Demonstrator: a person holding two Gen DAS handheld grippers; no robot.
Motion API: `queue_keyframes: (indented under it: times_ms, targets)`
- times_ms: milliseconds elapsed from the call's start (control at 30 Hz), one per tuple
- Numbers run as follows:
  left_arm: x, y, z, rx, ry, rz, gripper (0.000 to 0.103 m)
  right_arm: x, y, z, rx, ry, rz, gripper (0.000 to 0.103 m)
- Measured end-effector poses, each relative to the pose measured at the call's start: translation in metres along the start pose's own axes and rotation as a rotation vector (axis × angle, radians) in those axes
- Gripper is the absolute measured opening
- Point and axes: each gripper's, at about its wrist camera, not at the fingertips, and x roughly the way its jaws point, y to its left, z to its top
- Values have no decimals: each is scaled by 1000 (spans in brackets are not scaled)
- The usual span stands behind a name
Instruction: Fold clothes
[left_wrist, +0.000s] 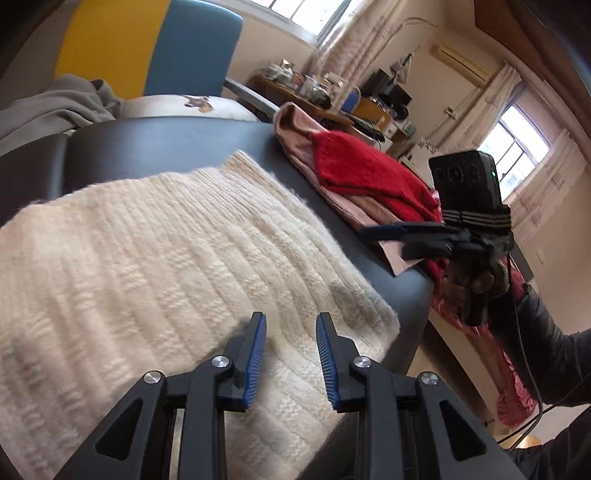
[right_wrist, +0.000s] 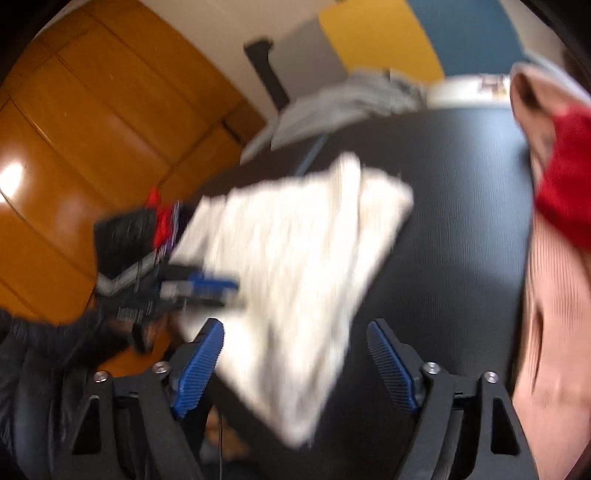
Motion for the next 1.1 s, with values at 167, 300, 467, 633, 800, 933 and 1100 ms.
queue_keyframes:
  times_ms: [167,300,467,633,800,933,1100]
  targets:
    - [-11,9,-13,-13,-14,24,28,32,-11,53,-21,-76,-132,45]
    - [-7,12,-22,-32,-27,20,28,71,-17,74,-48,-16,-283,30]
    - [6,19,-31,-83,-9,4,28,90,-1,78,-231,4,-546,6]
    - [-3,24,-35,-126,-65,-8,27,99,-19,68,-196,24,-585,7]
    - [-56,38,-10,-3,-161,101,35,75,-19,76,-119,-68,-539,42]
    - [-85,77,22,51,-157,194,37,60,4,83,-118,-179,-477,61]
    - [-70,121,52,126,-28,244,43,77,37,77,-110,-129,-305,65]
